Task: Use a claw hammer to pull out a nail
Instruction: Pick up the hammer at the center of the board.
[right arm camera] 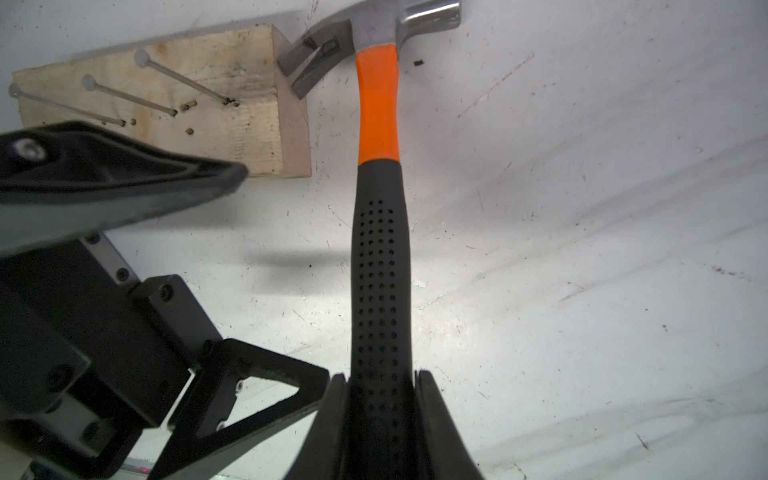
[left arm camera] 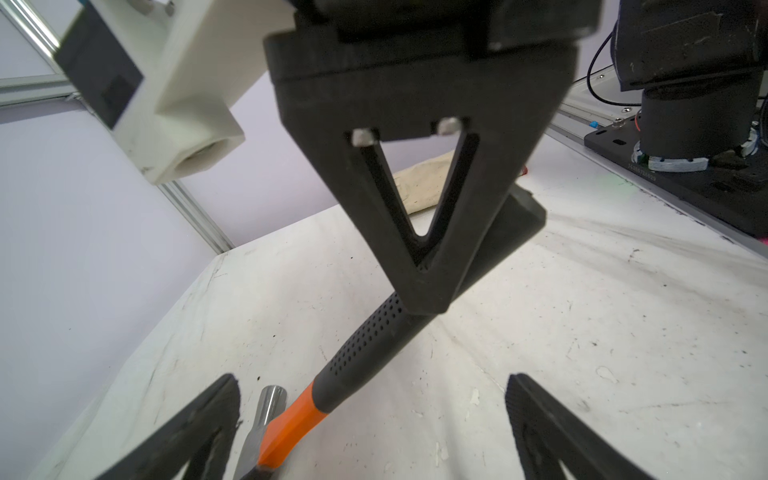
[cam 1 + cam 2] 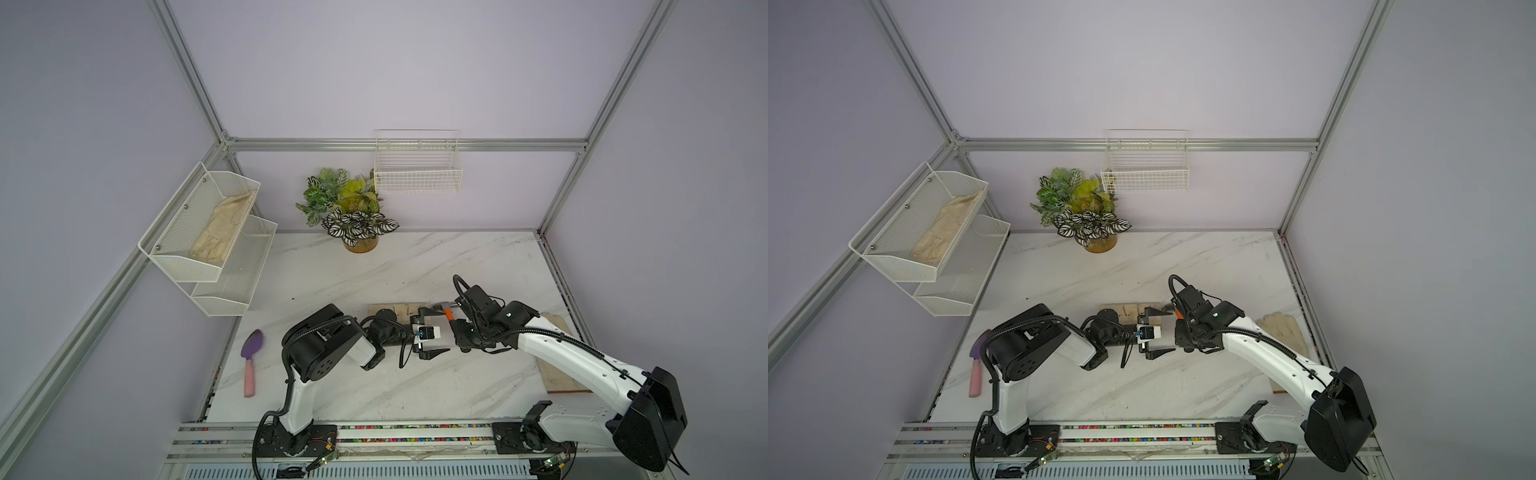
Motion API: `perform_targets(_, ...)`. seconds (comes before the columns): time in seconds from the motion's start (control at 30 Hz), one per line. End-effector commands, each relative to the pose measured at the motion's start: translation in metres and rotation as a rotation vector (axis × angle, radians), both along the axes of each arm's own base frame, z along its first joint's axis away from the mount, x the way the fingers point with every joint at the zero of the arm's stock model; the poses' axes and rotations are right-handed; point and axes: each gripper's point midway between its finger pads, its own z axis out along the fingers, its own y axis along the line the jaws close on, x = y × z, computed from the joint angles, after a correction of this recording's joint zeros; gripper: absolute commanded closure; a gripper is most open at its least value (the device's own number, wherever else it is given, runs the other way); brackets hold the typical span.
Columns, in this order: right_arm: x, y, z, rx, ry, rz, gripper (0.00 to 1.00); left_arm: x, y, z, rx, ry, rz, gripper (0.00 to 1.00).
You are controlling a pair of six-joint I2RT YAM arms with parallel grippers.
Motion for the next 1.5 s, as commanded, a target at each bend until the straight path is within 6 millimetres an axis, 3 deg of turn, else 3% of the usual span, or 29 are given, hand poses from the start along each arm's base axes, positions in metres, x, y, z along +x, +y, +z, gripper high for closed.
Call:
perform_targets(0.0,0.006,0.007,0.016,0.042,-0.037,0.024,1.00,0.004,-0.022,0.012,-0.057,-0.044,-0.037,0.00)
perform_targets(0.1,0.006,0.009,0.016,0.049,-0.039,0.028,1.00,0.011,-0.035,0.008,-0.061,-0.054,-0.019,0.01)
perform_targets(0.3,0.007,0.016,0.021,0.092,-0.052,0.036,1.00,0.023,-0.047,0.006,-0.072,-0.055,0.007,0.13)
perform_targets(0.4,0.009,0.016,0.026,0.106,-0.068,0.035,1.00,0.023,-0.049,0.008,-0.084,-0.037,-0.003,0.27)
perform_targets(0.57,0.010,0.014,0.028,0.110,-0.077,0.029,1.00,0.026,-0.051,0.012,-0.100,-0.014,0.003,0.58)
perform_targets(0.67,0.011,0.012,0.035,0.122,-0.104,0.021,1.00,0.026,-0.051,0.012,-0.103,-0.007,0.000,0.68)
perform_targets(0.8,0.013,0.007,0.051,0.135,-0.167,0.008,0.61,0.028,-0.052,0.017,-0.114,0.000,0.002,0.72)
perform_targets(0.97,0.018,0.003,0.078,0.183,-0.294,0.003,0.38,0.030,-0.052,0.029,-0.139,0.013,0.013,0.77)
perform_targets(1.17,0.024,-0.010,0.118,0.285,-0.584,-0.023,0.30,0.040,-0.046,0.053,-0.208,0.064,0.068,0.82)
perform_targets(1.3,0.031,-0.004,0.142,0.369,-0.773,0.008,0.29,0.052,-0.039,0.072,-0.264,0.166,0.091,0.82)
perform_targets(1.4,0.036,-0.001,0.156,0.386,-0.902,0.047,0.30,0.064,-0.032,0.090,-0.322,0.260,0.114,0.73)
perform_targets(1.47,0.044,-0.001,0.151,0.362,-0.941,0.036,0.29,0.067,-0.029,0.098,-0.346,0.306,0.111,0.71)
